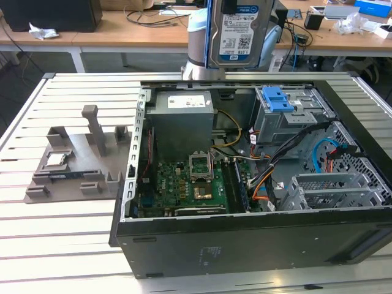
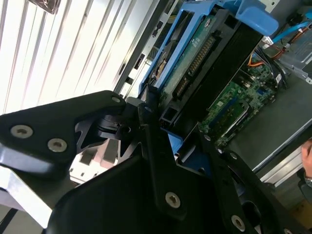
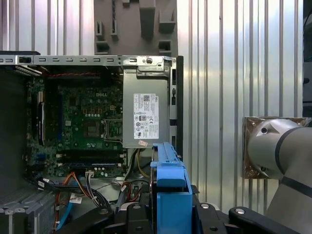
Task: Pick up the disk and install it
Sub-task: 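Pick up the disk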
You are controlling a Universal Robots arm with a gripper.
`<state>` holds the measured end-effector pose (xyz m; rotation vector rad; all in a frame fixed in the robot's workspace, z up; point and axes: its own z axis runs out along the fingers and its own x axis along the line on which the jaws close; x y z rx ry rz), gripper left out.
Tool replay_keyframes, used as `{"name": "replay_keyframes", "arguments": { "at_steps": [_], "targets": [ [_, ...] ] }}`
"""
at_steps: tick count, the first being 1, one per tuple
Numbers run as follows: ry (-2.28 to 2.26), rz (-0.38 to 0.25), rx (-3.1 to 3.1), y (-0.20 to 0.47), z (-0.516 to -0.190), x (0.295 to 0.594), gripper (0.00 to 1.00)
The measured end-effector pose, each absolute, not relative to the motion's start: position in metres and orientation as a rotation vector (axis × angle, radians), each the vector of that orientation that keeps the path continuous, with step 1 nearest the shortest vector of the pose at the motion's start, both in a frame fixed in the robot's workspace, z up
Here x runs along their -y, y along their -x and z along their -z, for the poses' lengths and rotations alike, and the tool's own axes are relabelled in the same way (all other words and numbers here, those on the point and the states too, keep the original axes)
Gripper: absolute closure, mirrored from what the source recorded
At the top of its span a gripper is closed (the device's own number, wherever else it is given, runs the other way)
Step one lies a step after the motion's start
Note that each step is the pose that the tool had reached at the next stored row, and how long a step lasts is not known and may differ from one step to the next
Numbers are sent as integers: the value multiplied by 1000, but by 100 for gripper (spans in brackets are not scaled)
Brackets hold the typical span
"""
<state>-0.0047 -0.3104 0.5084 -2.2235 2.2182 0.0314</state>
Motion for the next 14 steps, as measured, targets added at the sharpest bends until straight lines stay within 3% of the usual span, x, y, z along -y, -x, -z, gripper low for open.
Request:
{"name": "replay_keyframes", "arguments": {
  "at_steps": [14],
  "targets": [
    [2224, -31, -2218, -1, -508, 314, 64]
  ]
}}
